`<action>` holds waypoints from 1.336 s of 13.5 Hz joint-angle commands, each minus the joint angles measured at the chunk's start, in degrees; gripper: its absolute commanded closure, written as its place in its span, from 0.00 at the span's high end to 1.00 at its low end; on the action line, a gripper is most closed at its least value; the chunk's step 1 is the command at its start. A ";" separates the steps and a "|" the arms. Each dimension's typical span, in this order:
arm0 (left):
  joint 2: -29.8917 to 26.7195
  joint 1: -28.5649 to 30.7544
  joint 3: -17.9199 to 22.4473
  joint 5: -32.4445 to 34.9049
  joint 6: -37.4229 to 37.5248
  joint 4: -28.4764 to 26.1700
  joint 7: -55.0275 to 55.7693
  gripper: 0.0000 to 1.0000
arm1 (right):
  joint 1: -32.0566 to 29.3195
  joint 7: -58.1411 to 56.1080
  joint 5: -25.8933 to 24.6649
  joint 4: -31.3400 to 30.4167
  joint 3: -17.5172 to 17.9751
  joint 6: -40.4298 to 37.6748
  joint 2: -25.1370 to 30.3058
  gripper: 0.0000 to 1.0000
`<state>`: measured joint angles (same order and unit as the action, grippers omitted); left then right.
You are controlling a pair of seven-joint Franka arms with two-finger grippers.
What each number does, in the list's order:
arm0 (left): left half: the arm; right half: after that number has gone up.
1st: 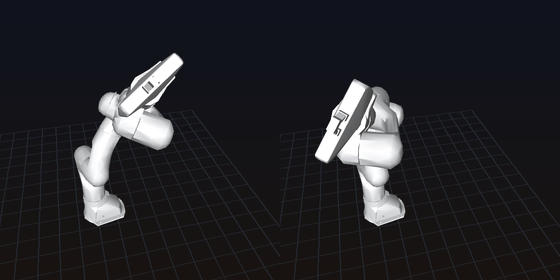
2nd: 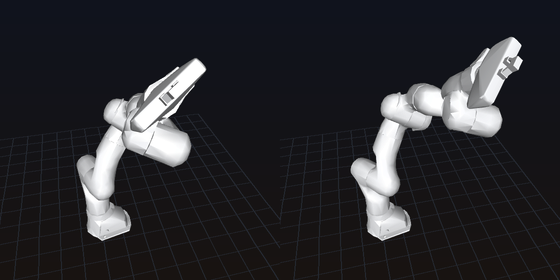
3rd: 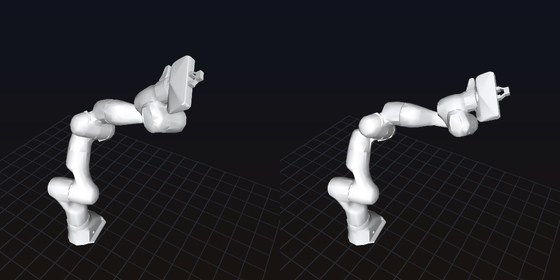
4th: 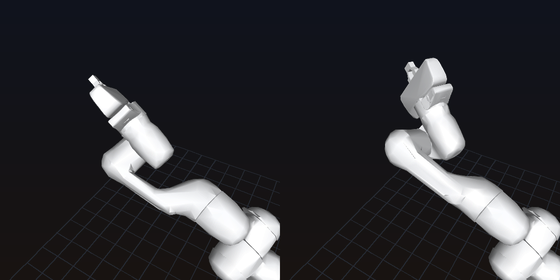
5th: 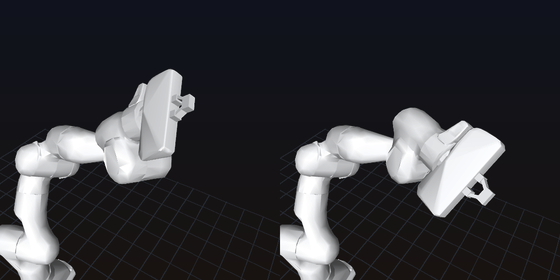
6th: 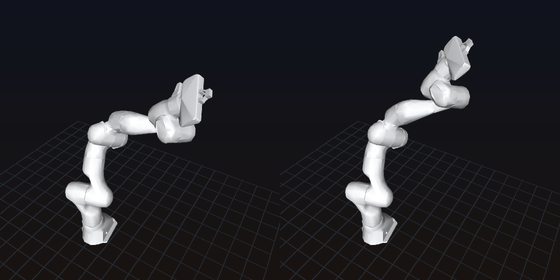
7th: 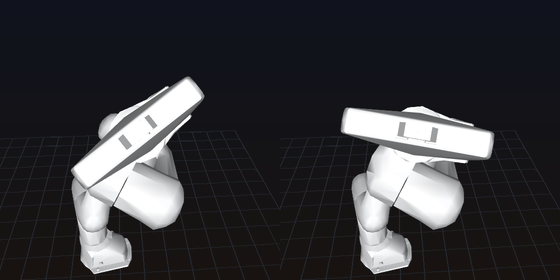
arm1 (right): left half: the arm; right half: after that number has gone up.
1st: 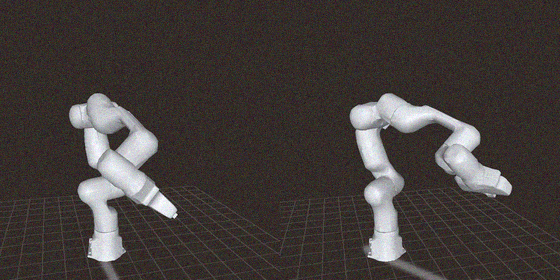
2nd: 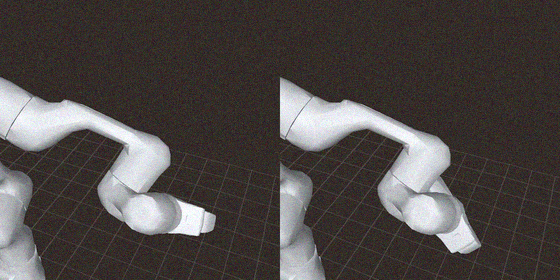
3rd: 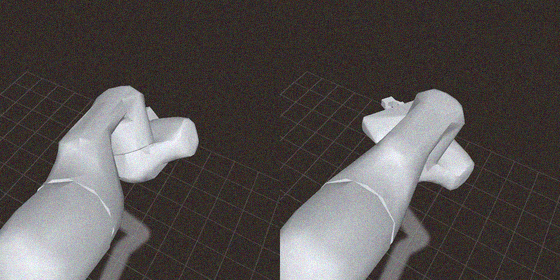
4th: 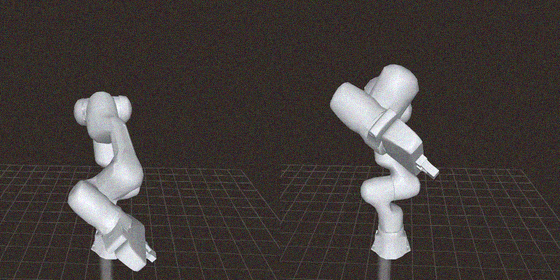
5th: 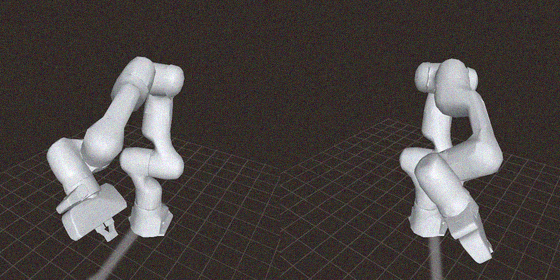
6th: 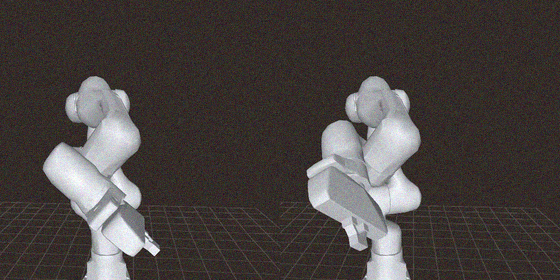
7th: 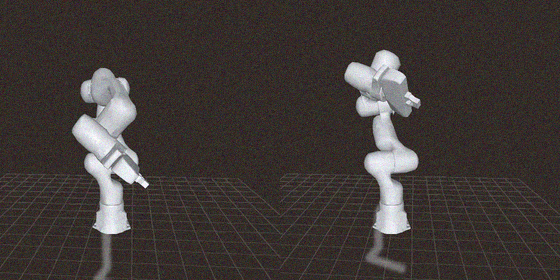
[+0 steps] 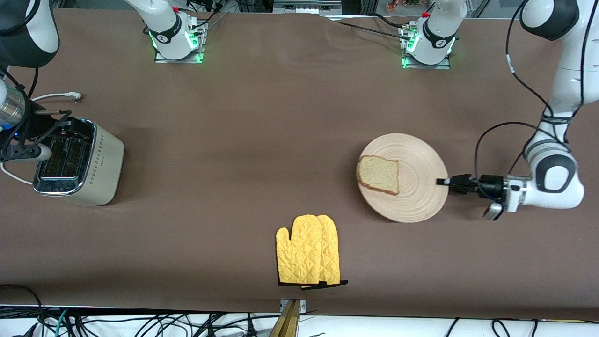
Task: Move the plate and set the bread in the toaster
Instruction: 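Push the wooden plate with the left gripper toward the table middle, then withdraw the left gripper while the right gripper moves toward the plate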
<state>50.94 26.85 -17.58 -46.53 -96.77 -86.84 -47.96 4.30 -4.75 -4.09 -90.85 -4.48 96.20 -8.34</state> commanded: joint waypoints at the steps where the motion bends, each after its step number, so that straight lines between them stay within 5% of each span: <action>1: -0.58 -2.67 -4.38 -7.40 -6.73 -2.79 0.23 0.00 | -0.34 0.44 0.57 0.94 0.08 0.04 -0.54 1.00; 10: 0.04 -20.07 -5.27 -17.01 -23.02 -10.63 0.06 0.00 | -0.34 0.27 4.09 0.77 0.08 0.48 -3.00 1.00; 12: 0.39 -21.40 -5.18 -18.59 -24.77 -10.72 0.23 0.20 | -0.17 0.27 3.92 0.77 0.17 0.40 -3.61 1.00; 13: 0.48 -21.83 -5.18 -18.69 -25.21 -10.72 0.23 0.41 | -0.08 0.27 3.91 0.77 0.17 0.31 -4.40 1.00; 14: 0.39 -21.84 -5.10 -18.69 -25.22 -10.72 0.23 0.92 | 0.01 0.27 4.00 0.77 0.17 0.13 -4.76 1.00; 15: -0.13 -21.32 -5.01 -18.51 -25.22 -11.41 0.23 1.00 | 0.10 0.35 4.18 0.77 0.43 0.05 -5.11 1.00; 18: -2.94 -18.51 -4.57 -16.06 -24.17 -12.65 1.02 1.00 | 1.94 0.79 9.33 0.33 1.93 0.22 -7.30 1.00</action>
<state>51.74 6.08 -22.37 -63.24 -121.43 -96.90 -47.34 5.14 -4.48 1.88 -90.89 -3.32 96.52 -14.28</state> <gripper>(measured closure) 0.370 0.000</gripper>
